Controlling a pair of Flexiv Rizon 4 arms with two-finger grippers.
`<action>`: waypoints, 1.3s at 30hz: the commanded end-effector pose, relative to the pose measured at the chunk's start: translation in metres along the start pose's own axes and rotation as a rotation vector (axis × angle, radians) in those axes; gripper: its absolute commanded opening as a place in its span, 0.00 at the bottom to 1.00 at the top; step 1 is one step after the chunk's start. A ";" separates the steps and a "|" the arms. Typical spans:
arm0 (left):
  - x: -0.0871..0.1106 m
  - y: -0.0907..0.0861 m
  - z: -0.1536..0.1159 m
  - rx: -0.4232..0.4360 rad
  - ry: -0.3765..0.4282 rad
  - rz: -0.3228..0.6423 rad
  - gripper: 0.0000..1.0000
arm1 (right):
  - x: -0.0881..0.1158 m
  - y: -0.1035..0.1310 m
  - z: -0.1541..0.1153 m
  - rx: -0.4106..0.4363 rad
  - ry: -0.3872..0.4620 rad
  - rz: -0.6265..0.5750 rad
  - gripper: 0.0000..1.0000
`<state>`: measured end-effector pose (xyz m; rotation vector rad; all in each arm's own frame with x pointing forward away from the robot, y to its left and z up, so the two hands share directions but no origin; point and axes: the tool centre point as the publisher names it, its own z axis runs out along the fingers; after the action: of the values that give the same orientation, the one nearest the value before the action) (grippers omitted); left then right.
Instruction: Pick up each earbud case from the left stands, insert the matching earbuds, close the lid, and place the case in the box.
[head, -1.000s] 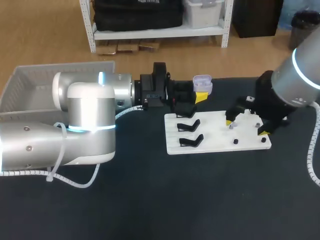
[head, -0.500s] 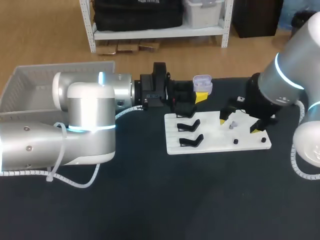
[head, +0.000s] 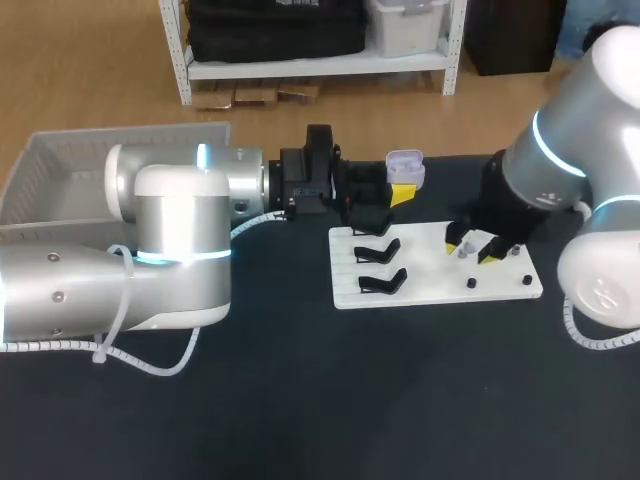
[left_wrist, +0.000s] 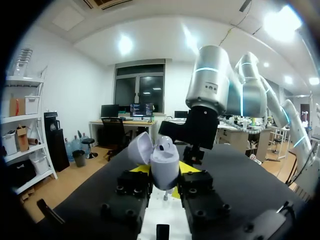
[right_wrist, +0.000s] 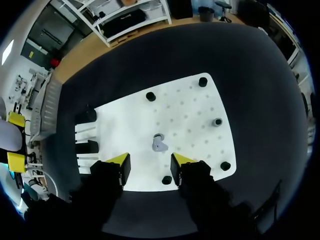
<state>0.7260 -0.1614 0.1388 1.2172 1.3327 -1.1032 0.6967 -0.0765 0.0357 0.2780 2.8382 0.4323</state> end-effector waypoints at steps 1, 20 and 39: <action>0.002 -0.001 0.000 -0.006 -0.007 0.004 0.00 | -0.003 -0.001 0.003 -0.006 0.011 0.002 0.45; 0.002 -0.001 0.000 -0.006 -0.007 0.004 0.00 | -0.010 -0.006 0.011 -0.003 0.027 0.009 0.42; 0.002 -0.001 0.000 -0.006 -0.007 0.004 0.00 | -0.011 -0.004 0.015 0.006 0.033 0.006 0.09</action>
<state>0.7260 -0.1614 0.1388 1.2172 1.3328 -1.1032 0.7100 -0.0799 0.0231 0.2809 2.8692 0.4374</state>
